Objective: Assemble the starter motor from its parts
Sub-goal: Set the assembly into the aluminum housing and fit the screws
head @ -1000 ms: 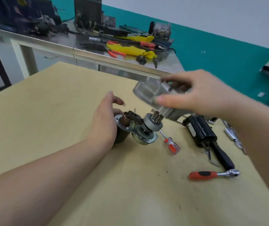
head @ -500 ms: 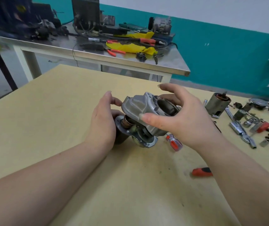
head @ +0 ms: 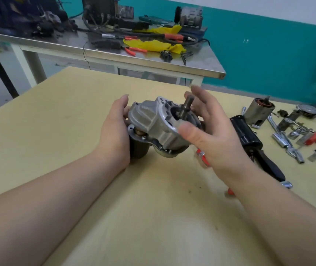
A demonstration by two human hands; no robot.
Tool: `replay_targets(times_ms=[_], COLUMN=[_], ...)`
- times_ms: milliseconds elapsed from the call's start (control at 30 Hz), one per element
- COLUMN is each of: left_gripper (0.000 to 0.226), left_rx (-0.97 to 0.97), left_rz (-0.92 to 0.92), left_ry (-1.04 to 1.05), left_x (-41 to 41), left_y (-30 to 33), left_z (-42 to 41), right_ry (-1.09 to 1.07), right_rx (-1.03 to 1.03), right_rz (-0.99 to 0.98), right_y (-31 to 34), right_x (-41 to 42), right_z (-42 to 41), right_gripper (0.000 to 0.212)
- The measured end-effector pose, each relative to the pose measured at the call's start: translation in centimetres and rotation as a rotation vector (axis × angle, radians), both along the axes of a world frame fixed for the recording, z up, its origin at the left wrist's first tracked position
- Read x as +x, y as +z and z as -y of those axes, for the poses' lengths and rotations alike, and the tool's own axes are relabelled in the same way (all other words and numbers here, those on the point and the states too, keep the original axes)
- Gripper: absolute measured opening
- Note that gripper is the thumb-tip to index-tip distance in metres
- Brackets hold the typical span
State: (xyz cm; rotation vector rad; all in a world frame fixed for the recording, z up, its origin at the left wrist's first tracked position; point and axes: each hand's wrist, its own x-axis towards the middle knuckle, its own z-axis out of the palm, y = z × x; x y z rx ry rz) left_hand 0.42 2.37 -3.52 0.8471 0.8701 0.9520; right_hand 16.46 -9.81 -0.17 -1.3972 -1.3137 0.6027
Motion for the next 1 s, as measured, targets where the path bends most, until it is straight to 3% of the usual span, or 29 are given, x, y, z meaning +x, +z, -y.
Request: replay_targets(times_ms=[133,300,400,533,600,700,800,1000], left_gripper=[0.056,0.071,0.069,0.057,0.052,0.061,0.069,0.063], left_rx=[-0.111,-0.195,-0.160,0.044,0.140,0.118,0.111,0.112], left_rz=[0.059,0.079,0.087,0.095,0.031,-0.052,-0.063,-0.026], left_ry=[-0.072,-0.220,-0.268,-0.318,-0.289,-0.188,-0.123,-0.096], left_x=[0.0,0.3,0.1,0.3,0.8,1.0,0.8,0.8], left_y=[0.5,0.9,1.0,1.2,0.9,0.8,1.2,1.2], left_z=[0.7,1.8,2.1,2.7,3.5,4.5,4.6,4.7], right_ry=[0.157,0.064,0.038,0.067,0.070,0.094,0.130,0.167], right_rx=[0.010,0.038,0.035,0.027,0.020,-0.006,-0.024,-0.026], right_rz=[-0.230,-0.423,-0.506,-0.653,-0.686,-0.702,-0.706,-0.700], right_y=[-0.9,-1.6,-1.4,-0.8,-0.7,-1.0,-1.1,-1.1], right_x=[0.2,-0.7,-0.2,0.5,0.7,0.7,0.4,1.0], right_z=[0.2,-0.3,-0.4,-0.3,-0.3,-0.1,-0.2,-0.1], right_gripper=[0.100,0.077,0.067,0.074,0.071,0.071,0.074,0.080])
